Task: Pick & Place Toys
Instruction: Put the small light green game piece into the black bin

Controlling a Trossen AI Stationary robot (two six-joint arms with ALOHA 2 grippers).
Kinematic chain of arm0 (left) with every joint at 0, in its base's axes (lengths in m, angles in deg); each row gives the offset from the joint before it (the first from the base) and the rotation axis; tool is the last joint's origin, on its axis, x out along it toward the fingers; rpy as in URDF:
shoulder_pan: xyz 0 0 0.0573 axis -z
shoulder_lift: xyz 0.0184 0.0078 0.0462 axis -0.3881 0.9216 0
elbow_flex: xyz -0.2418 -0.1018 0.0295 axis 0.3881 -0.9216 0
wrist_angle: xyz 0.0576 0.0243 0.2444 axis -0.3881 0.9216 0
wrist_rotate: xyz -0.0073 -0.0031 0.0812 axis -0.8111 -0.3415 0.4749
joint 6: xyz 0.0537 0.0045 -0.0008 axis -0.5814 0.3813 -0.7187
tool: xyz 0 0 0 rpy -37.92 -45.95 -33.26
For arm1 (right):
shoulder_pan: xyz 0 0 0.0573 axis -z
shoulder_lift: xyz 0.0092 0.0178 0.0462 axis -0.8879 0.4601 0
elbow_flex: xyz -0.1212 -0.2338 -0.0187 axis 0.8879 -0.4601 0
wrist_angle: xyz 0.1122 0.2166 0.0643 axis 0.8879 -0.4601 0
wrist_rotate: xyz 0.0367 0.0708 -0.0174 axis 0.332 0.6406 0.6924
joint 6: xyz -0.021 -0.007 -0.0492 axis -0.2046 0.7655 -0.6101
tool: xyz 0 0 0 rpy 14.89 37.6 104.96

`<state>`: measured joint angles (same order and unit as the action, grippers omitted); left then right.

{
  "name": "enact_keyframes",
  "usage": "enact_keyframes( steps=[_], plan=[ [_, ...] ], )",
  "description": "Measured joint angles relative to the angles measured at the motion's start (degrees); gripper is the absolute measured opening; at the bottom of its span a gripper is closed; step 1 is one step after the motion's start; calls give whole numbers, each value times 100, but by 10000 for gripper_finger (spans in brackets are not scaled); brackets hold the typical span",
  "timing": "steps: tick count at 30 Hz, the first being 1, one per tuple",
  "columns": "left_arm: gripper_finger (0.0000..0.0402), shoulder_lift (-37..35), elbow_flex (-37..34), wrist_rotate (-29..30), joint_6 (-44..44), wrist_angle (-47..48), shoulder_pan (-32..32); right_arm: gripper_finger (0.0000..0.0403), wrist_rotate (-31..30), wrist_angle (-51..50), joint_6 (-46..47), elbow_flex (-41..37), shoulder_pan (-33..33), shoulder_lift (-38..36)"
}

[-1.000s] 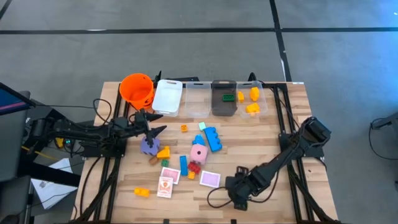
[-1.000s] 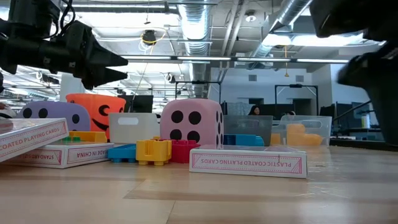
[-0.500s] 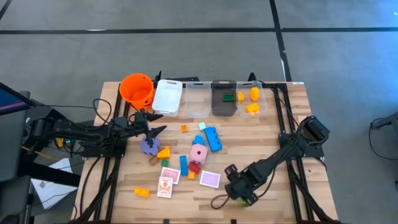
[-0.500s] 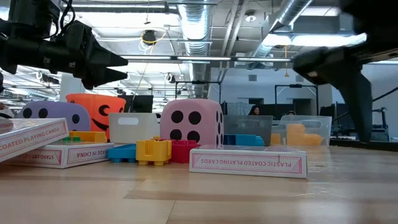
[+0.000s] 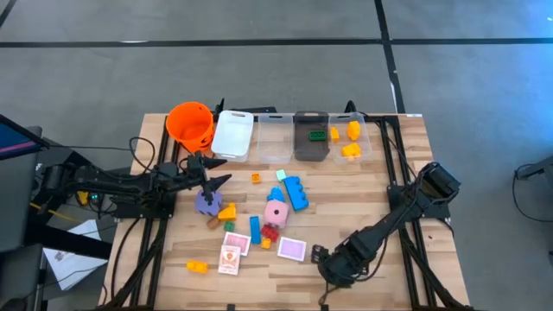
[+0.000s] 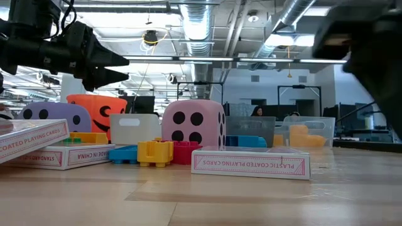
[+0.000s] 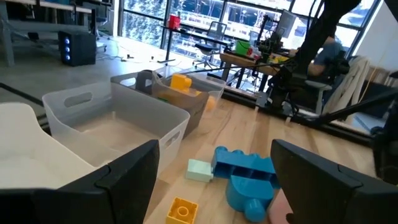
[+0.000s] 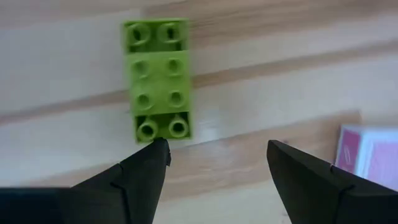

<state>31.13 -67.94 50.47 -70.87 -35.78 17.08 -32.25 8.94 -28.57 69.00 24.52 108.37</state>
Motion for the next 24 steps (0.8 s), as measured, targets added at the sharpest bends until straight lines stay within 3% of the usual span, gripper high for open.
enact_keyframes(
  steps=[5,15,24],
  plan=[
    [301,0,-1,2,262,20,0,270,-64,-400,-552,0,-7,-37],
    [301,0,-1,9,303,19,0,270,131,-599,127,0,-142,-48],
    [301,0,-2,28,443,19,0,270,400,-115,625,0,-422,-2]
  ],
)
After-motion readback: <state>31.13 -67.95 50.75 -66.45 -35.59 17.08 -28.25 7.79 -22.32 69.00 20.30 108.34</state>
